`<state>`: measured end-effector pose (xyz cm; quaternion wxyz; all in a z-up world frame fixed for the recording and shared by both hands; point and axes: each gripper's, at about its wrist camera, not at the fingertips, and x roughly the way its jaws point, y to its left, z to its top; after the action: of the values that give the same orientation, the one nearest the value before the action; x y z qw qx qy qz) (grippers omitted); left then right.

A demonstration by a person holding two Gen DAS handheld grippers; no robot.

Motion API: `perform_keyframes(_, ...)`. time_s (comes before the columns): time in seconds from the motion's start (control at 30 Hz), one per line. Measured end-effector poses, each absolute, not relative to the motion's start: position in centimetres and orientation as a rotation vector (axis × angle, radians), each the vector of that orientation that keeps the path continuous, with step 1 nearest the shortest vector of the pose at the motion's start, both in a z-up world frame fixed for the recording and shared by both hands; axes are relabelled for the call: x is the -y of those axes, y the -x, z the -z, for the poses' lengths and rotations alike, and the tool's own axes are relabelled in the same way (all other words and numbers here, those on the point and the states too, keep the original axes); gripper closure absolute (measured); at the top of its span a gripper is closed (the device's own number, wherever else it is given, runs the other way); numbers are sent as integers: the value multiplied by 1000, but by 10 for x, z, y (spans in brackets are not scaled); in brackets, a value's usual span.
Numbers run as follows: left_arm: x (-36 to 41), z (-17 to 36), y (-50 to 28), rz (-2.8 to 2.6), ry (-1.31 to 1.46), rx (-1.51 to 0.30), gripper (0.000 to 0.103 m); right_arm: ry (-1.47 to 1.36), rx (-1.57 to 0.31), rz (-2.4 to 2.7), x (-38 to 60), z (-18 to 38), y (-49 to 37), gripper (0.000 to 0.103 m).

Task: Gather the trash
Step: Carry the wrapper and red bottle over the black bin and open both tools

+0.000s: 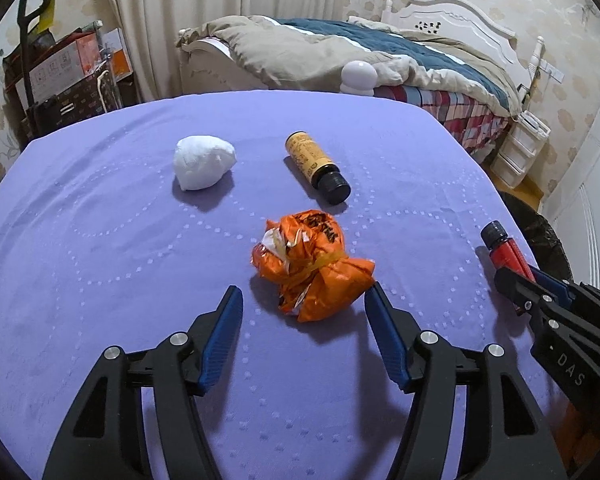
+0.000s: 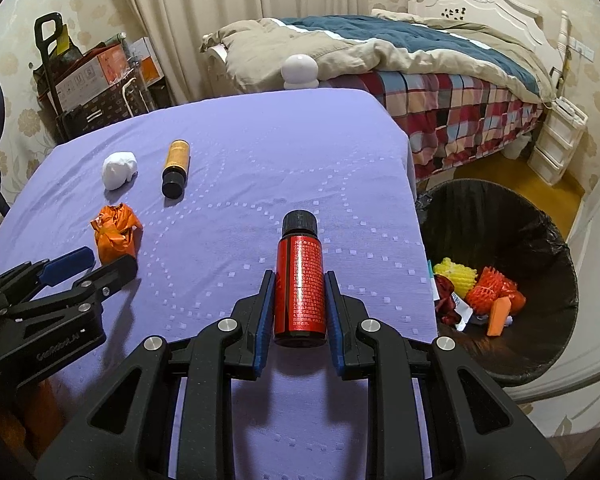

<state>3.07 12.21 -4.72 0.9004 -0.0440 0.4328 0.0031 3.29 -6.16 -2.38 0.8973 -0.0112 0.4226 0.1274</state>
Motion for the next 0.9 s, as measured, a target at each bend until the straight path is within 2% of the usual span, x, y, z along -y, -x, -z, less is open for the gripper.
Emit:
perform_keyframes(0.13,-121,43,-32,3,97,-877,32,23,-876,-264,62,24,-33,80)
perform_keyframes(0.23,-120,44,-35,-5,85,-877,32,23,-876,-264,62,24,-33,80)
perform_keyframes(0.3,-120,46,-37,-13,85,-886,36,25,-876,-265,61,24,-33,80)
perform_keyframes(0.37,-121,48,-40,-6,87,-902,50,23,-876,-265,62,24,-33,80)
perform_keyframes(0.57,-119,47,-38,1,72,-889,55,22,-874,-264,62,24,-33,80)
perform_keyframes(0.9,-103,32,-32,24,46,-832,55,1,-856,-241,76,20,-32,80)
